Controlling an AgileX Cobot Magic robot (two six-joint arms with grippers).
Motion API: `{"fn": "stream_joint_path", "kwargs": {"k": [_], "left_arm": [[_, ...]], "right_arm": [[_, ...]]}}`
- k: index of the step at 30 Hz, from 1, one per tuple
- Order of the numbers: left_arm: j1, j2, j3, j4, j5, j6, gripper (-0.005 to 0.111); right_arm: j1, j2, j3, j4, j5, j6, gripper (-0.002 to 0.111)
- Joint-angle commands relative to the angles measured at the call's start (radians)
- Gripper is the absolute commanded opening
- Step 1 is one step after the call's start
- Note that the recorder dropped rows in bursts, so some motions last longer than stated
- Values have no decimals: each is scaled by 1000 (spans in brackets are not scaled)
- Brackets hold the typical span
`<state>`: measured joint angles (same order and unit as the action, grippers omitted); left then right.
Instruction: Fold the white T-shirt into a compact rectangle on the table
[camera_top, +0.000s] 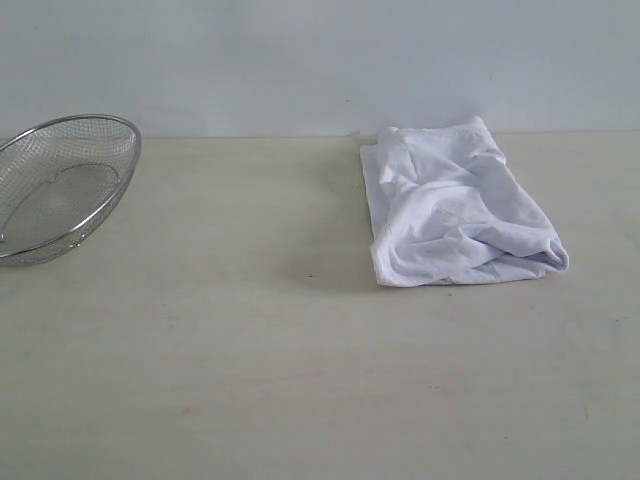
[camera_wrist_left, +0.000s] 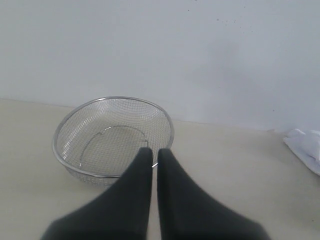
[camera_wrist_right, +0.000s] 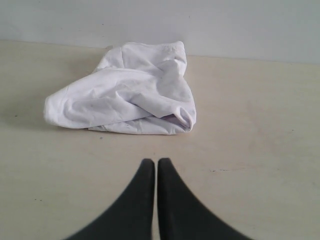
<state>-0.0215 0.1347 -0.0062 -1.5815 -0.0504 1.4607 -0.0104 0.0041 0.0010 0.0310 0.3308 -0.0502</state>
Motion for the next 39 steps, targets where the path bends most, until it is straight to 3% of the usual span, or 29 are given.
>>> {"fn": "stream_joint_path", "kwargs": {"k": [1,15,18,20,23,26,31,34,36,39], "left_arm": [[1,-6,6,0,-5,4,4],[1,-6,6,-5,-7,-4,4],[1,-6,6,-80,-6,-105,4],[1,-6,6,-163,-4,-247,4],[1,-6,6,-163,26,-513,4],[1,-6,6,60,84,-697,4],[1,-6,6,854,150,-973,4],[1,-6,6,1215,115,-1200,4],[1,-6,6,1377,127,-1287,4],[1,-6,6,1473,129,-1285,4]], "right_arm": [[3,-4,-1,0,-4,-3,0],[3,-4,-1,0,-4,-3,0],[3,-4,-1,0,-7,-3,0],[3,-4,-1,0,-9,-1,0],[3,-4,-1,0,-9,-3,0],[3,-4,-1,0,-9,-3,0],[3,-4,-1,0,-9,-3,0],[3,-4,-1,0,-9,-1,0],[3,-4,-1,0,-9,-1,0],[3,-4,-1,0,-9,-1,0]]}}
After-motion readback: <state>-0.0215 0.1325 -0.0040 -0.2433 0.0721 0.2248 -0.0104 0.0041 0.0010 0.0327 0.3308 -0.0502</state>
